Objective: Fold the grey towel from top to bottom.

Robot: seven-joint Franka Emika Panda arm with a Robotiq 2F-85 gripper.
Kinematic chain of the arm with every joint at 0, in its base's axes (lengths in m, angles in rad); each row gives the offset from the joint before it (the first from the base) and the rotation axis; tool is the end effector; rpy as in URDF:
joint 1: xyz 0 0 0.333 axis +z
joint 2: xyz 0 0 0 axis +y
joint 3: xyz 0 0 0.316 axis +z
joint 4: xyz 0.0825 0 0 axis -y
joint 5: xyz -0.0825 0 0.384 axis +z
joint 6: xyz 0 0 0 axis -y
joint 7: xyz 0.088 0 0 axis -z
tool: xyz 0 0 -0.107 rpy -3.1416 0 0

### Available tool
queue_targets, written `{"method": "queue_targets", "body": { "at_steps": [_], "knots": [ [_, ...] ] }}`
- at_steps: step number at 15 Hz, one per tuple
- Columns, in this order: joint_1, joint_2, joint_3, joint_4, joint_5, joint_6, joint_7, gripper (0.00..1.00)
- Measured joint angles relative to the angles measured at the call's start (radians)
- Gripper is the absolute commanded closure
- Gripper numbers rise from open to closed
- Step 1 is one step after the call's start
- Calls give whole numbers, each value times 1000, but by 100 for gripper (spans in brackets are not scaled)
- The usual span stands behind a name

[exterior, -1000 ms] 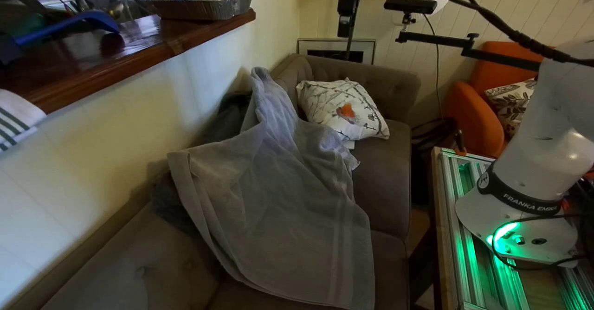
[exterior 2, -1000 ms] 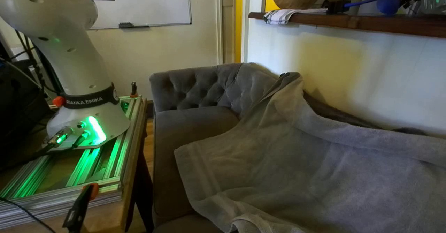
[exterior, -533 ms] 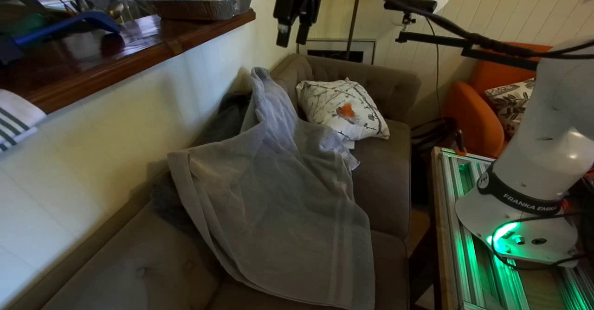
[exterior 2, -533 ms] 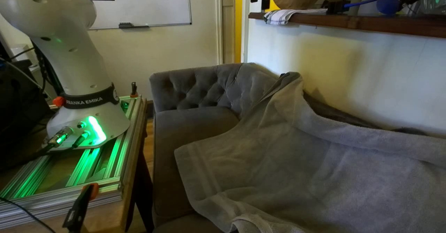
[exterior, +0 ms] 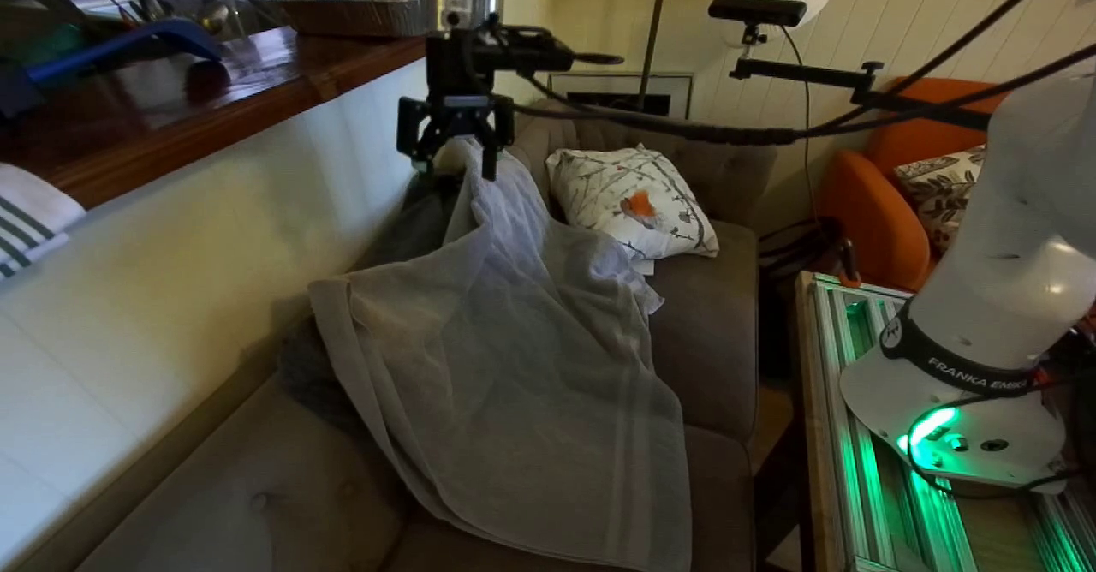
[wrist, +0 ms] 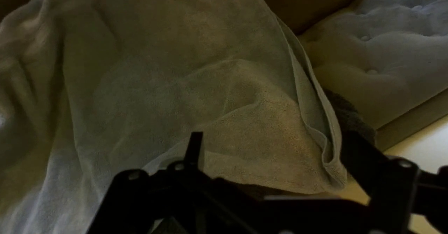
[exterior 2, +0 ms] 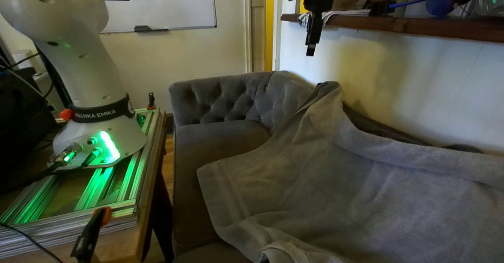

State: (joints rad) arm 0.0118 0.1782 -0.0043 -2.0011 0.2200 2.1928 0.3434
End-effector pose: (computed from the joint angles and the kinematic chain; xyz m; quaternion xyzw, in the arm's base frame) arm 0.5893 0.0123 0.3725 -0.9694 0.2286 0.0090 0.0891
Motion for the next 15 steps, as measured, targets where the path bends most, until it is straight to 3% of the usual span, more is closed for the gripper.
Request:
{"method": "queue_targets", "body": {
  "at_steps": [3, 10, 15],
  "knots": [
    [1, 129, 30, 123, 145, -10, -26, 0],
    [-5, 162, 33, 179, 172, -28, -25, 0],
    [16, 277, 31, 184, 178, 217, 80, 0]
  ]
}}
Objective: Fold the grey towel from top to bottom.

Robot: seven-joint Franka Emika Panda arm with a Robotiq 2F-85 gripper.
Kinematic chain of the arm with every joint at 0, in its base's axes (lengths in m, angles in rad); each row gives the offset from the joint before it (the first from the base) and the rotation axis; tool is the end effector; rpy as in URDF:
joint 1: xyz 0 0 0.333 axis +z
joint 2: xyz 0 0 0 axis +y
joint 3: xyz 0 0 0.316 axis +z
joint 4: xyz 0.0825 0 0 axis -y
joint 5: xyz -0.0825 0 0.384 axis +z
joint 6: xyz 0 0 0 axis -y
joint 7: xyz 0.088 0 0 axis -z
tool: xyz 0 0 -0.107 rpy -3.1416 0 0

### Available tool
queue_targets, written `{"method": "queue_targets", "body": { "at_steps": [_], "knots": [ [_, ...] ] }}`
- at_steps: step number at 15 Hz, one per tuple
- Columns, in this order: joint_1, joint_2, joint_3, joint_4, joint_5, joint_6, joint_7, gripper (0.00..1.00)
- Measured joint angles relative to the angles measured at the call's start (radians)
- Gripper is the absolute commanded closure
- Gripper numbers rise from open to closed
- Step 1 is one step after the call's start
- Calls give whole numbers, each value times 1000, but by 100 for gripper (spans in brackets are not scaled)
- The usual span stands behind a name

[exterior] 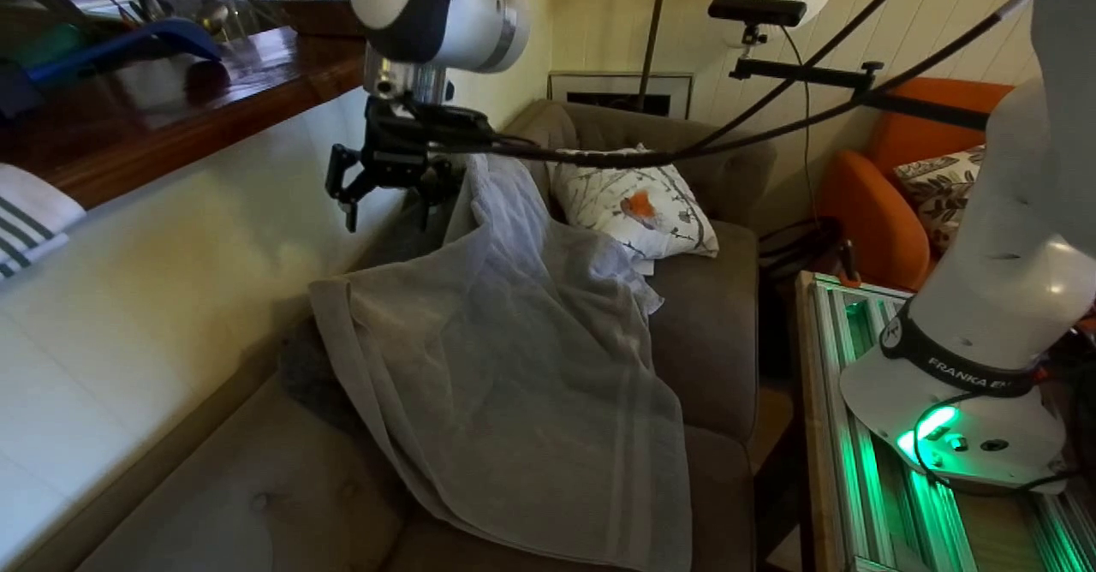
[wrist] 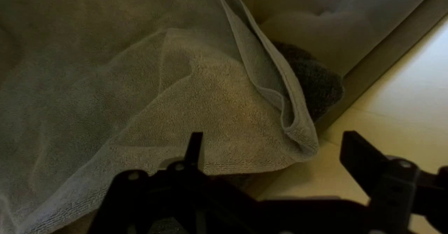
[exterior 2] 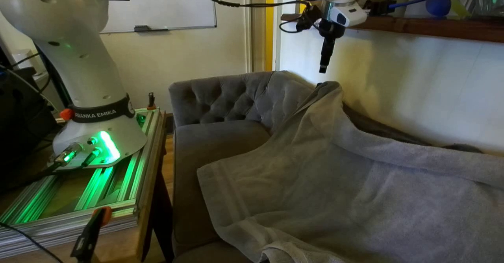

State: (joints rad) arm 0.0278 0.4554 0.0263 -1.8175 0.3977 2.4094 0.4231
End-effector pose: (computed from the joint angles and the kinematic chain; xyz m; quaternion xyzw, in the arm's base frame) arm 0.6606 0.0367 0.3020 -0.9349 0.3161 -0.0296 0.1588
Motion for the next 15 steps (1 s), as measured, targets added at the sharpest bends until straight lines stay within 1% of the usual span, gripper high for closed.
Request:
{"method": "queue_targets", "body": {
  "at_steps": [3, 5, 7, 9, 10, 11, 15],
  "knots": [
    [28, 108, 2, 28, 0, 144, 62, 0],
    [38, 168, 13, 69, 5, 229, 83, 0],
    [39, 204, 32, 113, 23, 279, 86, 0],
    [39, 226, 45, 155, 29, 301, 86, 0],
    [39, 237, 49, 174, 29, 302, 86, 10],
    [38, 248, 52, 189, 29, 302, 86, 28],
    [36, 292, 64, 228, 29, 290, 86, 55]
  ]
}}
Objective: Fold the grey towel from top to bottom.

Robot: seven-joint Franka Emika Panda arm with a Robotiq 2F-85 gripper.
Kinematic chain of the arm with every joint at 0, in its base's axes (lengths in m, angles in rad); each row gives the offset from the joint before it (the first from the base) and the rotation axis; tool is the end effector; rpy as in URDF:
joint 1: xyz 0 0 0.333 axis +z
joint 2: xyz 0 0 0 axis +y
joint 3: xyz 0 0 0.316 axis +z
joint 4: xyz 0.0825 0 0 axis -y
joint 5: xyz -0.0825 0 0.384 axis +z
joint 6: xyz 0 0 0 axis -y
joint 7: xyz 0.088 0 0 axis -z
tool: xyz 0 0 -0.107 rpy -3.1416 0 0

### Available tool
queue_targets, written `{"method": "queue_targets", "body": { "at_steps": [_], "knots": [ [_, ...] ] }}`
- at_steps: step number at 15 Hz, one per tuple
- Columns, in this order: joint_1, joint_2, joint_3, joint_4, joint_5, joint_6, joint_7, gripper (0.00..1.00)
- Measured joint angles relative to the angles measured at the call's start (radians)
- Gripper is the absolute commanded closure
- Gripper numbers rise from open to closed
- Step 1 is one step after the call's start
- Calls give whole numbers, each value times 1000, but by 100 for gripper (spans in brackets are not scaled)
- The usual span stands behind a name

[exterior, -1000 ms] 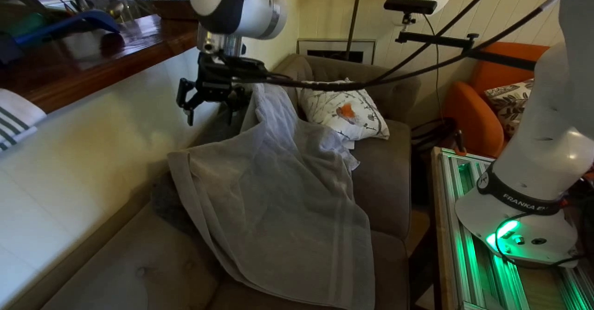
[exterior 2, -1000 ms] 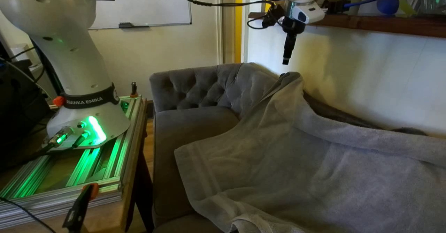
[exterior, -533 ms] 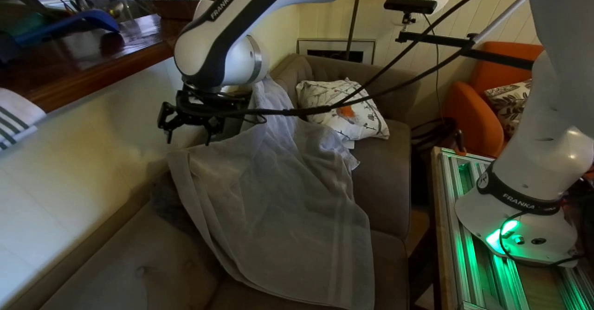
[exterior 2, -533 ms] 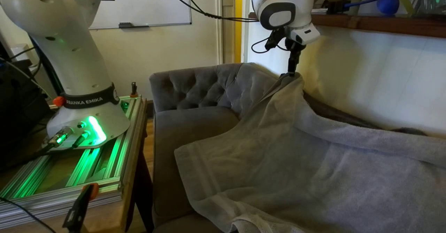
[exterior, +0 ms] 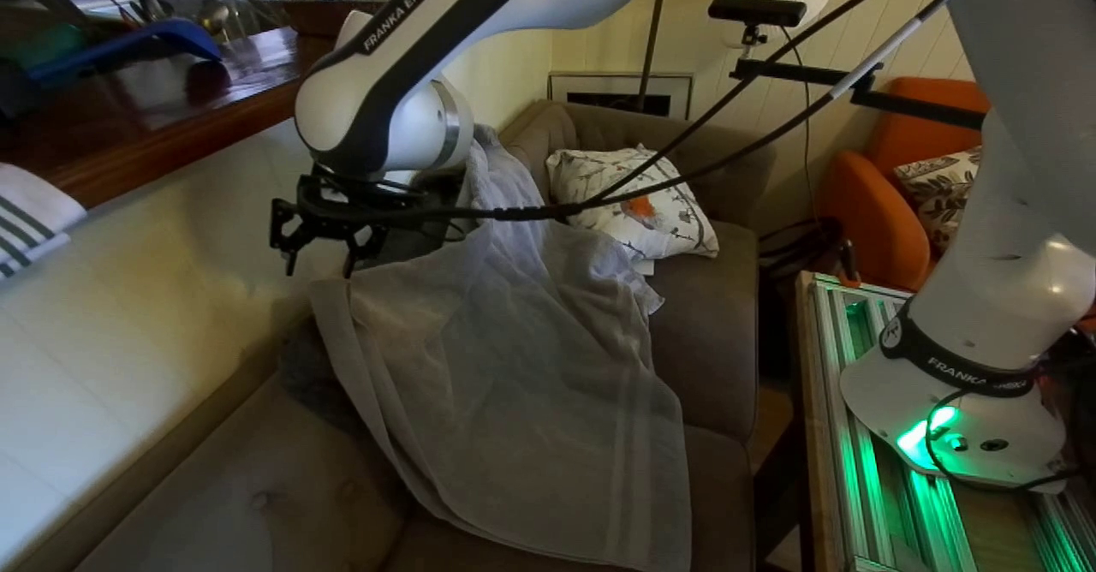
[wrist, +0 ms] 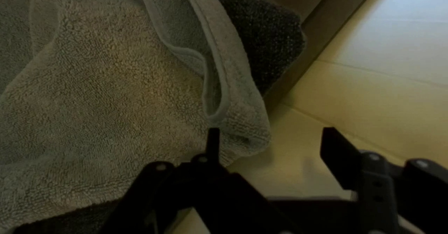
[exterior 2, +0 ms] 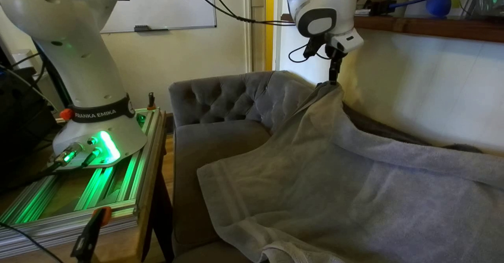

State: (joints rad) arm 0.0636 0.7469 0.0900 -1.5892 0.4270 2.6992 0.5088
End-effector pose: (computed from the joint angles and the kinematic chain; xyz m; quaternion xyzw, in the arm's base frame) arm 0.7226 0.0864 0.2322 -0.9063 0.3543 -0.1153 0.1995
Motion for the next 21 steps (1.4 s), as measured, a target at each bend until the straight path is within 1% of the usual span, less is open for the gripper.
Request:
{"method": "queue_targets", "body": {
  "at_steps": [6, 8, 11, 14, 17, 19, 21],
  "knots": [
    [-5, 43, 3, 36, 0, -43, -1, 98],
    [-9, 46, 7, 42, 0, -57, -2, 100],
    [-25, 40, 25, 49, 5, -94, -5, 99],
    [-33, -11, 24, 26, 6, -196, -3, 99],
    [-43, -115, 15, -67, 11, -343, 4, 99],
    [-56, -186, 4, -154, 20, -449, 8, 99],
    [-68, -248, -17, -258, 38, -524, 12, 99]
  ]
}}
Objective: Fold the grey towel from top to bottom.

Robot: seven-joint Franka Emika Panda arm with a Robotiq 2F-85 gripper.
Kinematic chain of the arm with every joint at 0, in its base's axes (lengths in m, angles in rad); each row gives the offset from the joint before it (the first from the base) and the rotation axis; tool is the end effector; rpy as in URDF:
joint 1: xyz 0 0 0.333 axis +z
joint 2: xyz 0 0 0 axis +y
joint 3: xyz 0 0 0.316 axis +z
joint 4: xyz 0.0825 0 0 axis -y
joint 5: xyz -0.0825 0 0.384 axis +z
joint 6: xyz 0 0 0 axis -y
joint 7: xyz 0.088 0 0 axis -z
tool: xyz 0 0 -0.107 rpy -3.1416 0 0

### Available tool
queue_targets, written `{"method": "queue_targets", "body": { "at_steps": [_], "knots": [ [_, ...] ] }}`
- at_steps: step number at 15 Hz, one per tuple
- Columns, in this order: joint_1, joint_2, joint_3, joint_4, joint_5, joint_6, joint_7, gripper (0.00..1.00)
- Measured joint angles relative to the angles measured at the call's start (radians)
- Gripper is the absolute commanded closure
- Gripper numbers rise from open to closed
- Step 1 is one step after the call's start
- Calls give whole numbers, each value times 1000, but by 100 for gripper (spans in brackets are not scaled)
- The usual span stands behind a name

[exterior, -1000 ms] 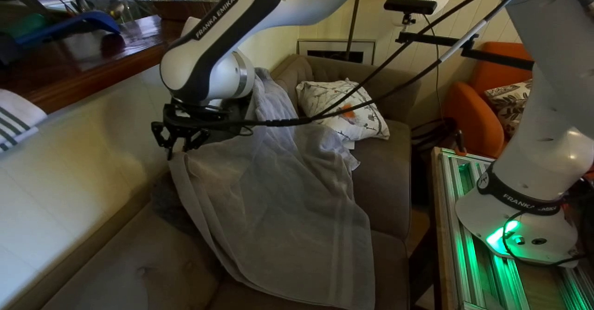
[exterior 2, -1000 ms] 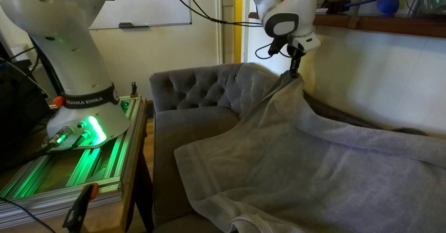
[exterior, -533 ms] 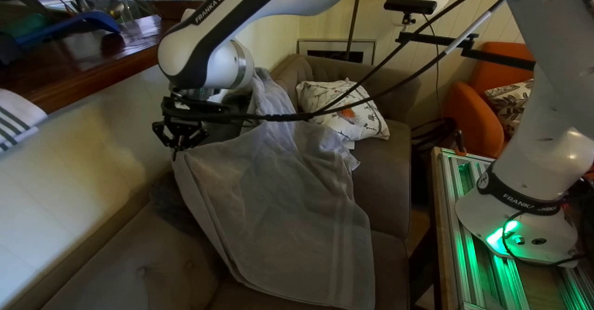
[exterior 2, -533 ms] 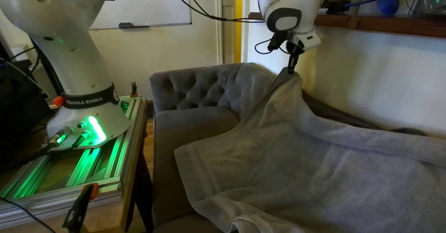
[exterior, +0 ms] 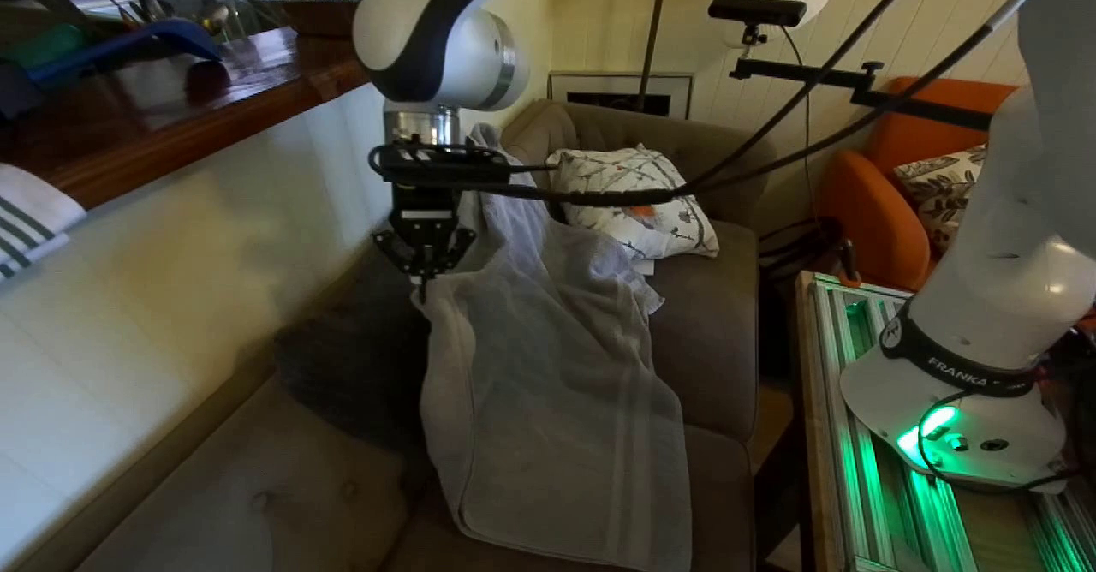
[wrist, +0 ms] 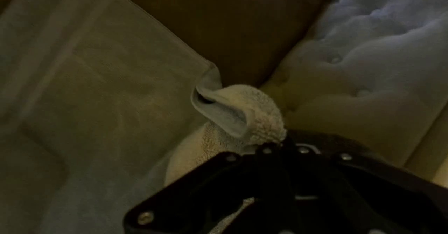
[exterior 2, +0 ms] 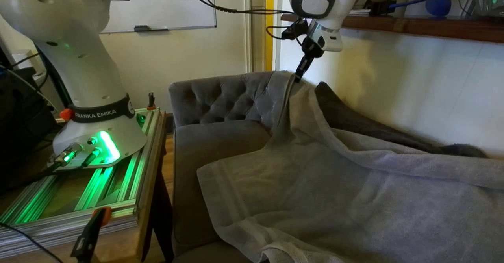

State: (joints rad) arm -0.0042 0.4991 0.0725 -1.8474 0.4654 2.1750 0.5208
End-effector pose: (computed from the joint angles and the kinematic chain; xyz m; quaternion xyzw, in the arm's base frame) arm 0.6247 0.0574 0.2448 -0.9075 0.3623 0.1375 0.1622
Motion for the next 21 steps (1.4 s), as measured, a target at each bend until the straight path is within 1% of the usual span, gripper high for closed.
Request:
{"method": "queue_targets", "body": {
  "at_steps": [2, 5, 8, 10, 14, 15, 16, 18, 21],
  "knots": [
    [-9, -42, -28, -109, 18, -30, 9, 99],
    [-14, -66, -69, -263, 45, -34, 33, 99],
    [-22, -59, -83, -378, 106, -36, 40, 99],
    [-25, -46, -86, -435, 156, -41, 41, 99],
    [-35, 0, -89, -523, 263, -63, 41, 99],
    [-36, 15, -90, -539, 285, -74, 40, 95],
    [-36, 31, -92, -550, 303, -75, 39, 95],
    [-37, 57, -98, -558, 320, -74, 34, 95],
    [-37, 63, -100, -557, 322, -74, 34, 95]
  ]
}}
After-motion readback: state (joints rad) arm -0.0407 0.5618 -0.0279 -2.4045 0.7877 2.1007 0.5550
